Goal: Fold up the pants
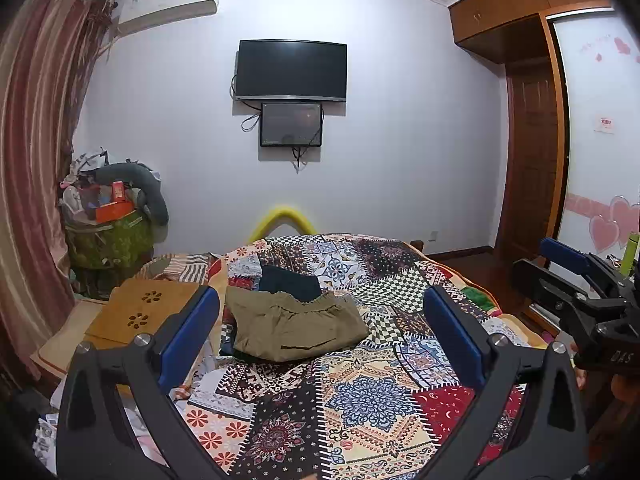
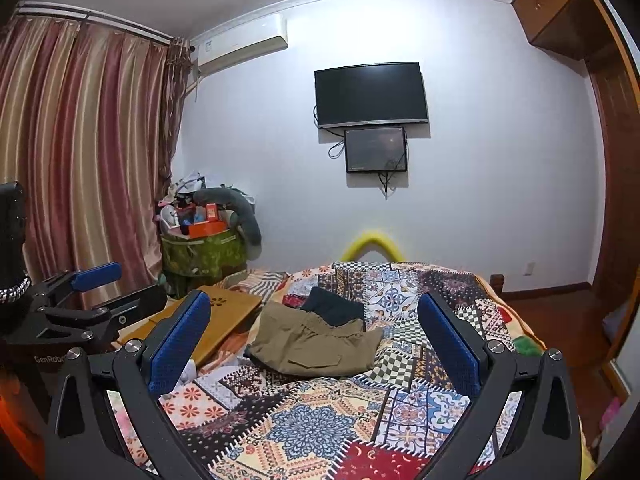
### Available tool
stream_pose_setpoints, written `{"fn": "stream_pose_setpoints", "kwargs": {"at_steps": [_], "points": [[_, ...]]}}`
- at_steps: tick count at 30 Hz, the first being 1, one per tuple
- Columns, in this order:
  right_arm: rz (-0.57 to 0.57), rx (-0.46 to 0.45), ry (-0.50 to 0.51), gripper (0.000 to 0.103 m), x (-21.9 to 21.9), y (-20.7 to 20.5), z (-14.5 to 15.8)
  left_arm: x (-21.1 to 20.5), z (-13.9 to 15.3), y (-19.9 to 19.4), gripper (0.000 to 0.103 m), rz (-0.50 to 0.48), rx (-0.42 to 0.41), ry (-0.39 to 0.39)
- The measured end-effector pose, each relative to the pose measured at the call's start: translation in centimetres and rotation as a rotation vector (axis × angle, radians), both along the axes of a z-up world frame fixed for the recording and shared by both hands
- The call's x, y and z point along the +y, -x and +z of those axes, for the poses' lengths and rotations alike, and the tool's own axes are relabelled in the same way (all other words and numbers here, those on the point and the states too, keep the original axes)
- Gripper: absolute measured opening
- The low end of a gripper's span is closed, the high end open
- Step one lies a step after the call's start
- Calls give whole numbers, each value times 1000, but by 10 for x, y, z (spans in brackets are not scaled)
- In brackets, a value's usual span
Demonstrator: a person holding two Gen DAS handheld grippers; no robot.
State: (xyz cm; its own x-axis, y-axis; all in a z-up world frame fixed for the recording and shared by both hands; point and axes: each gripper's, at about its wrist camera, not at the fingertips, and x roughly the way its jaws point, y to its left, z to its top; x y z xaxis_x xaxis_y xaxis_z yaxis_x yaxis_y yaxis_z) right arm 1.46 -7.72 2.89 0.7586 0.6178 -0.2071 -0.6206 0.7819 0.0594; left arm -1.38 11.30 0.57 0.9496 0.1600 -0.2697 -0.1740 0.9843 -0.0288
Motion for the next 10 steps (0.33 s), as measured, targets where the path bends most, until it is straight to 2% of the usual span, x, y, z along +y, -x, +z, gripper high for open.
{"fn": "stream_pose_setpoints", "kwargs": {"at_steps": [10], "points": [[-3,18,-1,103,1,-4,-4,-1,-6,-8,103,-10,31,4]]}}
